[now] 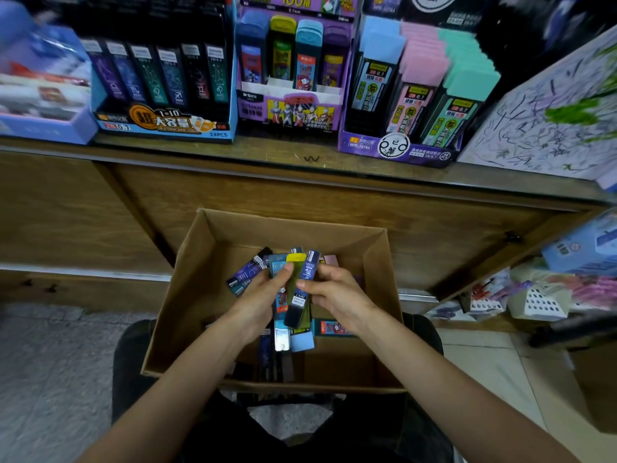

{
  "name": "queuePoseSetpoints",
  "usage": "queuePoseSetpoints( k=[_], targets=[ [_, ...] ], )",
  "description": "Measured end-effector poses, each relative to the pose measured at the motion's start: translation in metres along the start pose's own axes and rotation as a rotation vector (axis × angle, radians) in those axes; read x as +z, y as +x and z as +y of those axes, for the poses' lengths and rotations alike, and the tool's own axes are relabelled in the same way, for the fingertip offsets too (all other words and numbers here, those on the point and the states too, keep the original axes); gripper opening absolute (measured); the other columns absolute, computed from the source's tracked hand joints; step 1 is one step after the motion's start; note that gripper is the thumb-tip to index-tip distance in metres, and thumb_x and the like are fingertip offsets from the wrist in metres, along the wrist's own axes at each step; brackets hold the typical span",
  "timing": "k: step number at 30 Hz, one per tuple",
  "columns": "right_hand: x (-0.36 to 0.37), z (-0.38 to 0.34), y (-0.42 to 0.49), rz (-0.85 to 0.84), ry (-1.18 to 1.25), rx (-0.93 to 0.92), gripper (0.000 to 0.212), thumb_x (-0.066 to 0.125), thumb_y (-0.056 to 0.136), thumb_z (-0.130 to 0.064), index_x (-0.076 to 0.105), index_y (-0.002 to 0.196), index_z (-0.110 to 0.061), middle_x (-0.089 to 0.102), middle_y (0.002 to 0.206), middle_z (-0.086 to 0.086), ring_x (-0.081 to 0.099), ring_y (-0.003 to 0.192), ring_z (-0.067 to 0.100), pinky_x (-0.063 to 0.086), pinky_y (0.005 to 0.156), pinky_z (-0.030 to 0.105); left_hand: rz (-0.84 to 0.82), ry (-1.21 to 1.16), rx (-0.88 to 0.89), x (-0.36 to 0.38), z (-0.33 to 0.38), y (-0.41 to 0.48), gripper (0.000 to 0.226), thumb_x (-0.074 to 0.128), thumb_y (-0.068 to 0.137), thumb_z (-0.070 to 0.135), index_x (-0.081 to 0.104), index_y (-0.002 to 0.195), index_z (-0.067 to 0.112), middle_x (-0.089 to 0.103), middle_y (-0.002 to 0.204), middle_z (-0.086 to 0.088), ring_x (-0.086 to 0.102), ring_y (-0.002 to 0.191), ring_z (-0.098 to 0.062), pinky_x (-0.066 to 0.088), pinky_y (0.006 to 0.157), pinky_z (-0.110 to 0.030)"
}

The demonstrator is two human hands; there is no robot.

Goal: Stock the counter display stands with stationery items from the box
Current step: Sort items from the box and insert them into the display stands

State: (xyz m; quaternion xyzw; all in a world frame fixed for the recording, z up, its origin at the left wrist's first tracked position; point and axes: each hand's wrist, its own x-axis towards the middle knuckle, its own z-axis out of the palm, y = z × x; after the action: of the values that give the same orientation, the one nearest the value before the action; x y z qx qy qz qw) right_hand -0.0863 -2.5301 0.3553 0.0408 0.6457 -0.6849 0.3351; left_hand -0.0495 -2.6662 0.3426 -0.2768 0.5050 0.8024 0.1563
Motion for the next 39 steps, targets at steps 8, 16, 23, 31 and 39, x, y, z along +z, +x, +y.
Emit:
queuePoseSetpoints(
  k=[8,16,23,31,39],
  targets=[
    [0.0,-0.023,-0.004,0.041,0.073,-0.083,0.016,0.065,0.085,-0.006,0.061,0.101,-0.006,0.066,0.108,0.016,0.067,0.097,0.023,0.055,0.085,0.031,0.094,0.087,0.199,0.005,0.027,-0.014,0.035,0.057,0.092,0.019,0.053,0.119,-0.002,0.065,0.106,-0.022,0.065,0.089,-0.03,0.055,0.072,-0.036],
    [-0.011,-0.076,-0.022,0.0,0.051,-0.18,0.026,0.047,0.097,-0.02,0.049,0.123,-0.016,0.053,0.073,0.002,0.053,0.051,0.013,0.045,0.046,0.025,0.062,0.135,0.425,0.011,0.067,-0.024,0.013,0.054,0.092,0.02,0.057,0.102,0.013,0.069,0.086,-0.005,0.069,0.074,-0.017,0.059,0.065,-0.033],
    [-0.005,-0.127,-0.033,-0.039,-0.433,-0.326,0.042,0.05,0.091,-0.001,0.046,0.124,-0.027,0.053,0.085,-0.001,0.047,0.055,0.003,0.037,0.048,0.019,0.107,0.111,0.571,0.007,0.108,-0.025,0.016,0.056,0.091,0.022,0.059,0.103,0.013,0.067,0.087,-0.001,0.064,0.08,-0.017,0.053,0.075,-0.036],
    [0.008,-0.191,-0.014,0.088,-0.443,-0.56,0.014,0.07,0.082,-0.008,0.062,0.091,-0.014,0.07,0.069,0.001,0.064,0.059,0.007,0.051,0.059,0.019,0.142,0.106,0.658,-0.009,0.152,-0.034,0.009,0.055,0.092,0.025,0.061,0.098,0.021,0.068,0.079,0.007,0.064,0.08,-0.016,0.054,0.077,-0.039],
    [0.043,-0.246,0.015,0.101,-0.379,-0.683,0.004,0.07,0.083,-0.015,0.066,0.085,-0.015,0.07,0.07,0.006,0.066,0.066,0.018,0.053,0.061,0.026,0.191,0.05,0.717,-0.041,0.181,-0.05,0.008,0.051,0.094,0.018,0.059,0.095,0.016,0.064,0.082,-0.003,0.066,0.066,-0.011,0.057,0.063,-0.033]
  ],
)
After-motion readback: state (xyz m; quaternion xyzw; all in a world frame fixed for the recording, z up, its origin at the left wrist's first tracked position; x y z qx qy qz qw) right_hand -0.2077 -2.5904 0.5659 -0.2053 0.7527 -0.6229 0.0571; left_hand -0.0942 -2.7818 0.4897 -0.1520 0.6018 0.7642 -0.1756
